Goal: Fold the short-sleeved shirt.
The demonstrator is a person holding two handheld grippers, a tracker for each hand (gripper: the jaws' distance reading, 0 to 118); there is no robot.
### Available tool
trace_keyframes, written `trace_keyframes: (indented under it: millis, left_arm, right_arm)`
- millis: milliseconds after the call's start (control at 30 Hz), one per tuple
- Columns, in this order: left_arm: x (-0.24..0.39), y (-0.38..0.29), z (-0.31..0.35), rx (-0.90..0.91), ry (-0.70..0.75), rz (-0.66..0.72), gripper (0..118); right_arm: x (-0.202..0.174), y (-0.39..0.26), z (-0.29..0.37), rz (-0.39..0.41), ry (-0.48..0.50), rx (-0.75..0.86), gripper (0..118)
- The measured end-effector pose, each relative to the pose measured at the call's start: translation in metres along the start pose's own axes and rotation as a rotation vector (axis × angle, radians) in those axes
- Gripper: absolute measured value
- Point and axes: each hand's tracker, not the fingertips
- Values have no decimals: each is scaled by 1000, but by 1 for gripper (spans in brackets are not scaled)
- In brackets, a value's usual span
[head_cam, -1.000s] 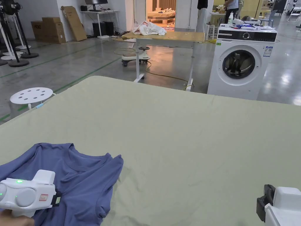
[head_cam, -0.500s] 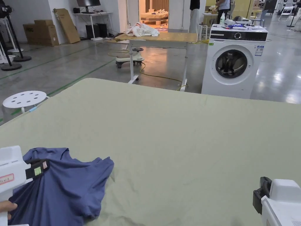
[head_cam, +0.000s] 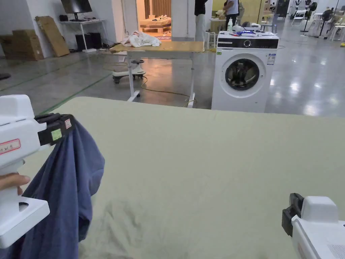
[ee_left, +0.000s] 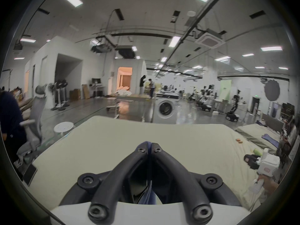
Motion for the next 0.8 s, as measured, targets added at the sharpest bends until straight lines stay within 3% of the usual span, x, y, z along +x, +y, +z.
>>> trace_keyframes:
  millis: [433, 633, 800]
  left_arm:
    - [199, 19, -60, 31, -435, -48, 0]
    - [280, -44, -103, -109, -587, -30, 0]
    - [316, -109, -120, -240, -615, -50, 0]
  right_arm:
    - [54, 3, 35, -44, -103, 37, 1]
    - [85, -3, 54, -54, -175, 34, 1]
    - [104, -14, 68, -60, -217, 12, 1]
